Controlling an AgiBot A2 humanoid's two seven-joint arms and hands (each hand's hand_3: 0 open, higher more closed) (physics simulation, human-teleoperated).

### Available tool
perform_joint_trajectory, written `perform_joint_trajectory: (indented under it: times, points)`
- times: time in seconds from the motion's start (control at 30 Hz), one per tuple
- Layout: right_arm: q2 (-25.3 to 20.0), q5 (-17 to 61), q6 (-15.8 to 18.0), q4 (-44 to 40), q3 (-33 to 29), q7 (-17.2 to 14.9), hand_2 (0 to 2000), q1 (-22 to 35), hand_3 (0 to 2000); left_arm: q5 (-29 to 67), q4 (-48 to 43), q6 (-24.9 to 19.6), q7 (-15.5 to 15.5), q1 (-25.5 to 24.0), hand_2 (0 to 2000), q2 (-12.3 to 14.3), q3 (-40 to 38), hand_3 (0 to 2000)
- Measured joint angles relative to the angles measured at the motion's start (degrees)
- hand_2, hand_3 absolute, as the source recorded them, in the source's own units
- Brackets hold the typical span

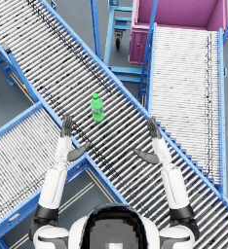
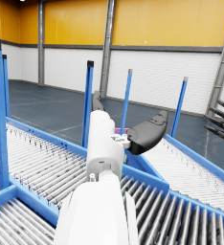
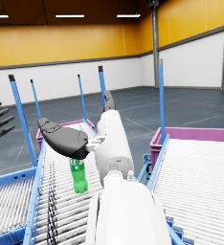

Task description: Pick up the oil and place it on the left assembly line, put the cola on the right, and keep Sprite still

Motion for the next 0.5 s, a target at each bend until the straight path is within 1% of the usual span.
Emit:
perform_joint_trajectory:
  times: [0.5]
  points:
    - [0.0,0.0,0.0,0.0,0.0,0.0,0,0.0,0,0.0,0.0,0.0,0.0,0.0,0,0.0,0.0,0]
